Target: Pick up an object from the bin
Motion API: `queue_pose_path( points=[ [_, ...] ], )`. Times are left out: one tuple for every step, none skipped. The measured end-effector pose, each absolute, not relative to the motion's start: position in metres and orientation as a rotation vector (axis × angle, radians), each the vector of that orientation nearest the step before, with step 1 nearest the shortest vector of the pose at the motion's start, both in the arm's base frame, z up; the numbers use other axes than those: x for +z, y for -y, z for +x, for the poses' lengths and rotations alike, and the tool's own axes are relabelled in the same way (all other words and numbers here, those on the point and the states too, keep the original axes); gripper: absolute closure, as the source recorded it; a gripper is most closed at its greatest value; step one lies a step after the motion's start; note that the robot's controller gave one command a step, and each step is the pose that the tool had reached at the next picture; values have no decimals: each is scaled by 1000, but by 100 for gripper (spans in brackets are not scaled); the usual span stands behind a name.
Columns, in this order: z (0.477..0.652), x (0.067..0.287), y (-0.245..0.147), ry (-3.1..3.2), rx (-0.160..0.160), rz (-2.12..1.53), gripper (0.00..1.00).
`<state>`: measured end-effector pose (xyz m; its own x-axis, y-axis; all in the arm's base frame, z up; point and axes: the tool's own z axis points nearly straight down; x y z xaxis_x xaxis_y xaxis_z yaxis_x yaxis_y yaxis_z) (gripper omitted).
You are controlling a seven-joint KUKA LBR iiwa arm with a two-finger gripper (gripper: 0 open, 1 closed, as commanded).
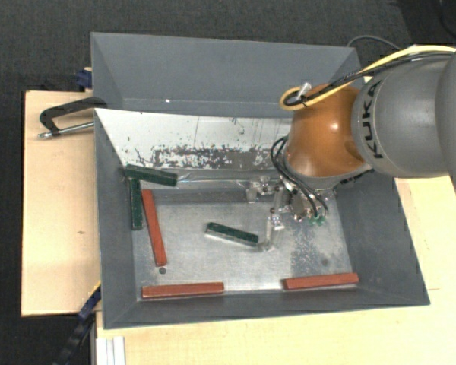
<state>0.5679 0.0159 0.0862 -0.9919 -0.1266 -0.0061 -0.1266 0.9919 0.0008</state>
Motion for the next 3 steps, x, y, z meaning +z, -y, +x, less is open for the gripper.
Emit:
queue_pose_path(
  points=[
    [522,86,-96,-3141,2,75,100],
    [522,86,-96,-3141,2,75,100],
    [504,215,-117,-3136,3,45,100]
  ],
)
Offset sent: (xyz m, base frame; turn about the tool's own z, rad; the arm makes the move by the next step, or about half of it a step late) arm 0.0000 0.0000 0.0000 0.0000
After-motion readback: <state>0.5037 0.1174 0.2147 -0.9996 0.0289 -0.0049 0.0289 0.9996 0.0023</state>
